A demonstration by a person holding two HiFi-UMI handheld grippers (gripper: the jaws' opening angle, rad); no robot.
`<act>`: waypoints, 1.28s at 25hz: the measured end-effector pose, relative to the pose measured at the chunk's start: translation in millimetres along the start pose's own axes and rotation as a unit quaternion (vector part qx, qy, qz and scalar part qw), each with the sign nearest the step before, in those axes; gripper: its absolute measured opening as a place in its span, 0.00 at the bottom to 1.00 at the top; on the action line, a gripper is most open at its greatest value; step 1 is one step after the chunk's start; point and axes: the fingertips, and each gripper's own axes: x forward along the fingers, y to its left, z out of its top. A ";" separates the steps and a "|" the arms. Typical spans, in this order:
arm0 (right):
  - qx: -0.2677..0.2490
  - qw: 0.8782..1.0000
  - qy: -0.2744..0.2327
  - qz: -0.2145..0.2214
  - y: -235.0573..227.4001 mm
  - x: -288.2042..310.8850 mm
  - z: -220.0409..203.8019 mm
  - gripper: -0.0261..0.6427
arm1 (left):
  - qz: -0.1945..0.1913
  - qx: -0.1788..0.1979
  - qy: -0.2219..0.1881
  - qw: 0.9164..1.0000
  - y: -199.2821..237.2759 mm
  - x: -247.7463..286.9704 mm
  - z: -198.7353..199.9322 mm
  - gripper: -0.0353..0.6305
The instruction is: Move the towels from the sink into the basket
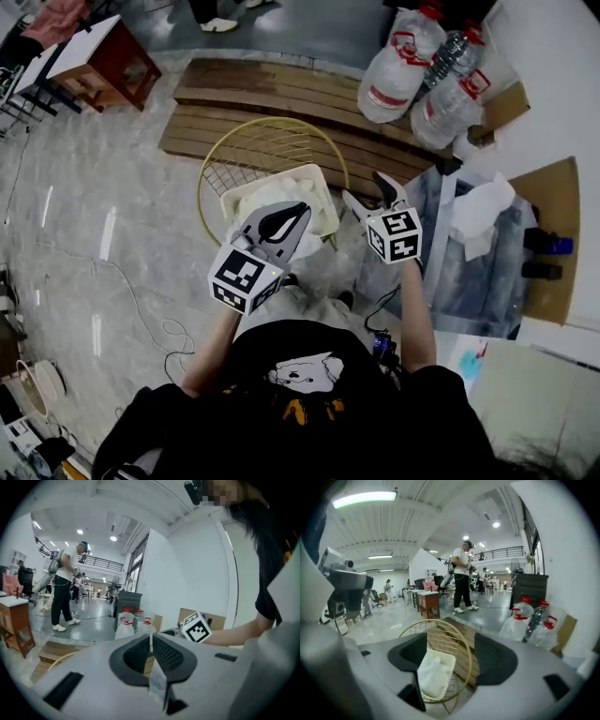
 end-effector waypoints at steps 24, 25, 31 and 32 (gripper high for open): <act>0.341 0.915 0.109 -0.185 -339.9 -179.0 -300.0 0.66 | -0.049 0.046 0.047 0.997 -206.7 163.2 2.4 0.09; 0.342 0.915 0.115 -0.183 -338.6 -171.4 -305.3 0.66 | -0.036 0.044 0.051 0.997 -202.6 160.1 -0.6 0.09; 0.317 0.917 0.137 -0.201 -340.8 -156.3 -311.4 0.49 | 0.004 0.037 0.062 0.997 -189.7 146.3 -5.6 0.09; 0.322 0.914 0.134 -0.208 -342.5 -159.5 -308.9 0.42 | 0.006 0.036 0.062 0.997 -188.3 144.3 -6.5 0.09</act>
